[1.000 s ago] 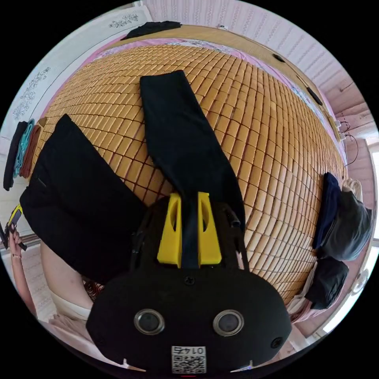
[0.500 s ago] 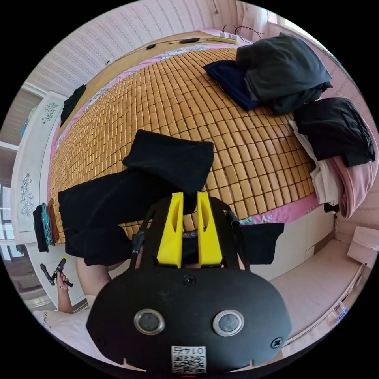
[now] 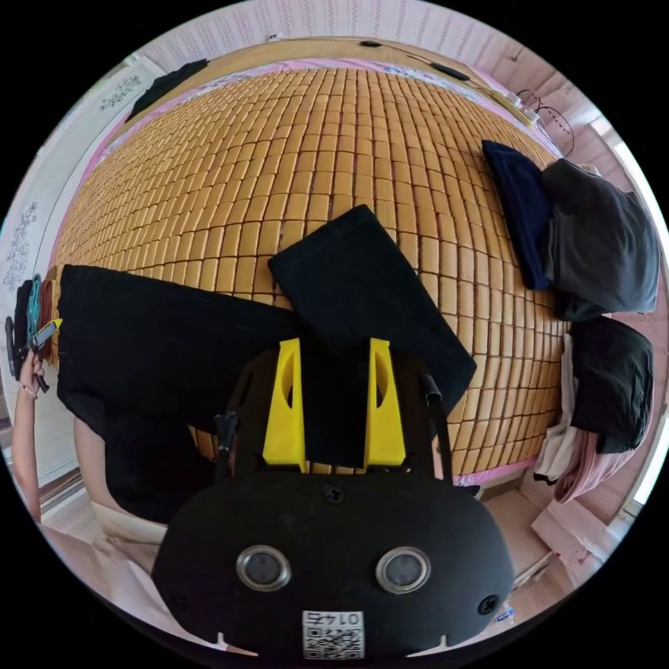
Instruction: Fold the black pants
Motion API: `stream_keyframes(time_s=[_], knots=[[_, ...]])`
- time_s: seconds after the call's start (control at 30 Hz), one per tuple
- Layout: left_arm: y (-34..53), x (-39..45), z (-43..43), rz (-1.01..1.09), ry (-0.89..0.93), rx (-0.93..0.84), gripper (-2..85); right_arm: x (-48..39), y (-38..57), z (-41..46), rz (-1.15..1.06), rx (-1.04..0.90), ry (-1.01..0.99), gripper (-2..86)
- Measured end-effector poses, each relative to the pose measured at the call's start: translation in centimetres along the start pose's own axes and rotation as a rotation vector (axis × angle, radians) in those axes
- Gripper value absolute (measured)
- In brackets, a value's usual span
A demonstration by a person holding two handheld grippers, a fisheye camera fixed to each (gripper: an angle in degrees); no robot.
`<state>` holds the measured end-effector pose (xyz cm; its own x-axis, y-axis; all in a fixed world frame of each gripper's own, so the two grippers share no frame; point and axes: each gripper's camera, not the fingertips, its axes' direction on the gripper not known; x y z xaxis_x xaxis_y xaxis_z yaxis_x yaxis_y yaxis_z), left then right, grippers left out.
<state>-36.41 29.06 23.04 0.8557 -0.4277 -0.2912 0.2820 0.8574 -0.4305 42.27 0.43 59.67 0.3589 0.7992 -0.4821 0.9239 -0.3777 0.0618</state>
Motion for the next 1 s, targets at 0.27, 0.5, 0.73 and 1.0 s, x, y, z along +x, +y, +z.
stream_keyframes(time_s=[0.27, 0.5, 0.73, 1.0], knots=[[-2.4, 2.1, 2.9, 0.077, -0.014, -0.035, 3.3, 5.9, 3.6, -8.2, 0.055, 0.203, -0.11, 1.3], [-3.2, 5.1, 4.3, 0.177, -0.116, -0.03, -0.8, 13.5, 7.7, -21.1, 0.211, 0.641, -0.397, 0.6], [-4.7, 6.6, 6.2, 0.197, -0.173, -0.036, -1.0, 19.7, 13.0, -27.5, 0.301, 0.935, -0.601, 0.4], [-8.2, 3.3, 8.4, 0.071, -0.344, -0.067, -1.0, 22.0, 11.3, -26.3, 0.201, 0.902, -0.601, -0.1]])
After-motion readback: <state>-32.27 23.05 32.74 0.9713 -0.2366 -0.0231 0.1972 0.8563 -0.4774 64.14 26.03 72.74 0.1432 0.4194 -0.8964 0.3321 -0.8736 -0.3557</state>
